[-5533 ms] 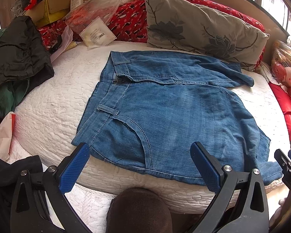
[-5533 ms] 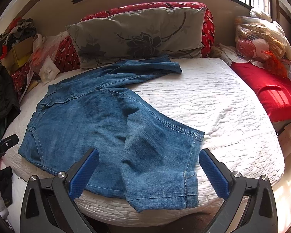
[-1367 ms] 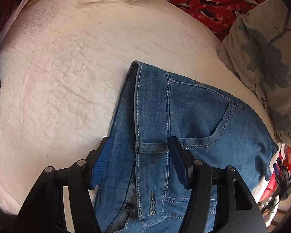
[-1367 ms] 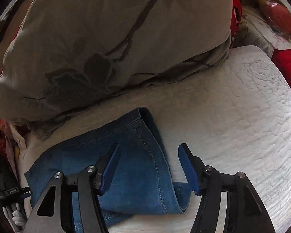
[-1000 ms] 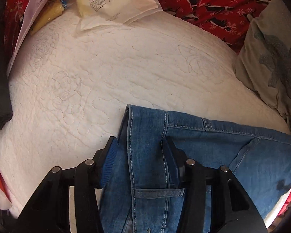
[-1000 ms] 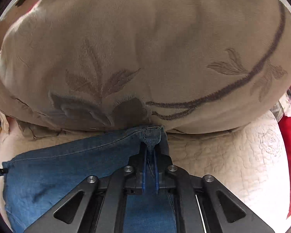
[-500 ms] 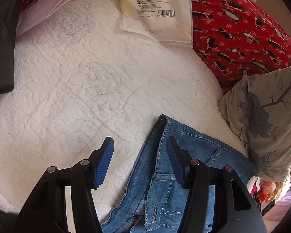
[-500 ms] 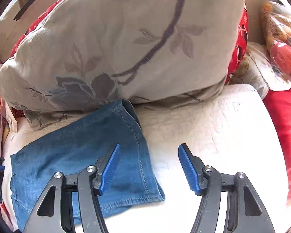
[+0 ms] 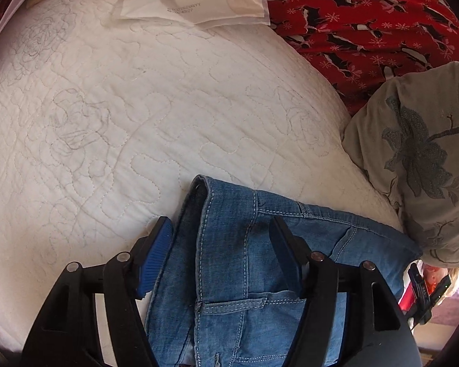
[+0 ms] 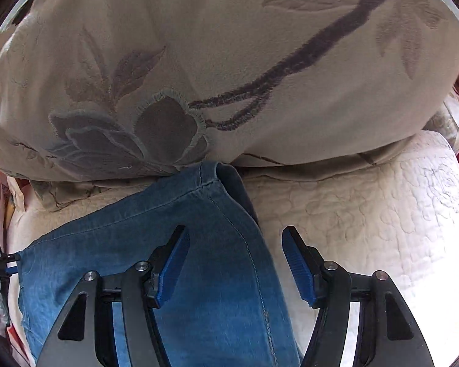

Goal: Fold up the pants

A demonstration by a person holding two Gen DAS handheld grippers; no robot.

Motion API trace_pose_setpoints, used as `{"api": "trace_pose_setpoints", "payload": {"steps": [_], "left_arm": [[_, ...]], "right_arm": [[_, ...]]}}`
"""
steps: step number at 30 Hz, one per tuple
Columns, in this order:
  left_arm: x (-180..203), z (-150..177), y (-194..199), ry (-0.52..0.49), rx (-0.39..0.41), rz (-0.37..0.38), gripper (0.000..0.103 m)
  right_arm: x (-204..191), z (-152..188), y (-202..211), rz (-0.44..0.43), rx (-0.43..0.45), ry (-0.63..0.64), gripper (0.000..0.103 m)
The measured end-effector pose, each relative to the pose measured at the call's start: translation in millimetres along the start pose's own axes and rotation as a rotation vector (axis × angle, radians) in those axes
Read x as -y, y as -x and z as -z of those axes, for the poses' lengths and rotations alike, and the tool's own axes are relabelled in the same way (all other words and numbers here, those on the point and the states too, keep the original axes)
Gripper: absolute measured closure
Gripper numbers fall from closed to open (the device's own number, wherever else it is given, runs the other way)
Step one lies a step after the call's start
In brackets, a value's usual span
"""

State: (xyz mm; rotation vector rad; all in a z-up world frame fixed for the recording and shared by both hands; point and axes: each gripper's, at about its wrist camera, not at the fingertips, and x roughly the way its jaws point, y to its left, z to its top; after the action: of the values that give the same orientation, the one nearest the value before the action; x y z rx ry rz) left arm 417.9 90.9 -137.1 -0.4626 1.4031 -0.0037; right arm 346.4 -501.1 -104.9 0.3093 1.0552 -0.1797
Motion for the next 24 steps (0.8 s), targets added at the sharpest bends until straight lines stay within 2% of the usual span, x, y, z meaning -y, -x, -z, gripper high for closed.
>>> {"api": "trace_pose_setpoints", "payload": {"steps": [5, 7, 9, 10, 11, 12, 14, 18, 24], "left_arm": [[14, -2, -5, -0.043, -0.006, -0.041, 0.036], [17, -3, -3, -0.044, -0.004, -0.031, 0.036], [18, -3, 0, -0.045, -0.002, -0.026, 0.047], [19, -2, 1, -0.057, -0.002, -0.052, 0.067], [21, -1, 1, -0.073, 0.000, -0.082, 0.075], [21, 1, 3, -0.086, 0.003, -0.086, 0.078], [20, 6, 13, -0.090, 0.027, -0.081, 0.094], [20, 22, 45, -0.111, 0.102, -0.065, 0.094], [24, 59, 97, -0.165, 0.226, -0.089, 0.094]], "right_arm": [[-15, -13, -29, 0.033, -0.007, 0.016, 0.038], [-24, -14, -36, 0.070, -0.021, 0.054, 0.040], [-31, -12, -36, 0.082, -0.022, 0.091, 0.065], [-33, -12, -34, 0.060, -0.024, 0.098, 0.087], [-33, -10, -29, 0.050, -0.017, 0.100, 0.088], [-32, -9, -21, 0.047, 0.000, 0.102, 0.088], [-30, -5, -5, 0.022, 0.027, 0.092, 0.088], [-25, 6, 31, -0.016, 0.071, 0.083, 0.088], [-31, 31, 95, -0.057, 0.144, 0.071, 0.088]]}}
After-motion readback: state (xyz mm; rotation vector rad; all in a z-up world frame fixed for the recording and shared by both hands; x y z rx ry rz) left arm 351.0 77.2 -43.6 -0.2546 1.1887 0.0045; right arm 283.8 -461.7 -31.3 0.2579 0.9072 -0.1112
